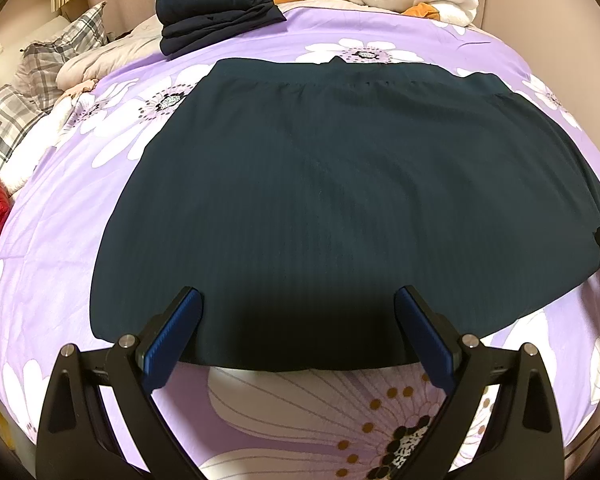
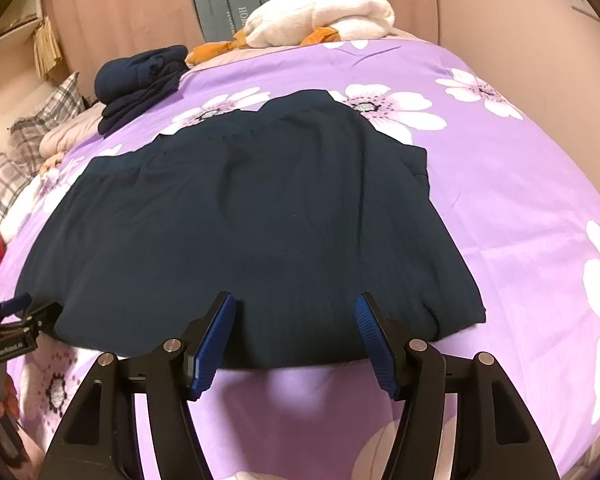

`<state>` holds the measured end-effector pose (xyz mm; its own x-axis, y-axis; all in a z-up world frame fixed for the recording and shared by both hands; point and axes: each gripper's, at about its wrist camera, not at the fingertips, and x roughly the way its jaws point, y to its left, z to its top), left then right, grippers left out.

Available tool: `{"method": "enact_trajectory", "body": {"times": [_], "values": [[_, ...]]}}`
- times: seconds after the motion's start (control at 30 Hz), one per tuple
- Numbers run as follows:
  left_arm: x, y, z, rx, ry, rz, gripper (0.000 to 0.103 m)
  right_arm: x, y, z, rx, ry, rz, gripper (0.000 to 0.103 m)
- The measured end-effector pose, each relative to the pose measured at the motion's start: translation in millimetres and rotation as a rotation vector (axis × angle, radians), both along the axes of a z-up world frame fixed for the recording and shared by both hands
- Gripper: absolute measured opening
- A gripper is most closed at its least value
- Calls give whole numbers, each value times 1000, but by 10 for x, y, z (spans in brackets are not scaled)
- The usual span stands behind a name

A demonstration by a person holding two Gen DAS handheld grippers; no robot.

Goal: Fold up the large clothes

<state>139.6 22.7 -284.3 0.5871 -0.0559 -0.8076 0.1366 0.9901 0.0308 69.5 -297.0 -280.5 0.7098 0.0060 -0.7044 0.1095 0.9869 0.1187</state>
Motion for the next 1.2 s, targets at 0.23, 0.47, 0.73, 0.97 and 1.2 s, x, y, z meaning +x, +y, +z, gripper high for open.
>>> {"method": "enact_trajectory", "body": {"times": [0.23, 0.47, 0.73, 0.97, 1.2], "values": [[-55, 13, -3, 5, 2, 4, 99, -48, -53, -17, 10, 9, -12, 62], [-116, 70, -9, 8, 12, 18, 102, -107, -50, -25, 4, 19, -18, 62], [-198, 124, 23, 0, 21, 24, 101, -155, -48, -31, -25, 38, -28, 62], [-376, 184, 171, 13, 19, 25, 101, -254, -20, -6, -73, 78, -40, 62], [-517, 196, 431, 12, 10, 20, 102, -373, 204, 213, -101, 53, 29, 62]]}}
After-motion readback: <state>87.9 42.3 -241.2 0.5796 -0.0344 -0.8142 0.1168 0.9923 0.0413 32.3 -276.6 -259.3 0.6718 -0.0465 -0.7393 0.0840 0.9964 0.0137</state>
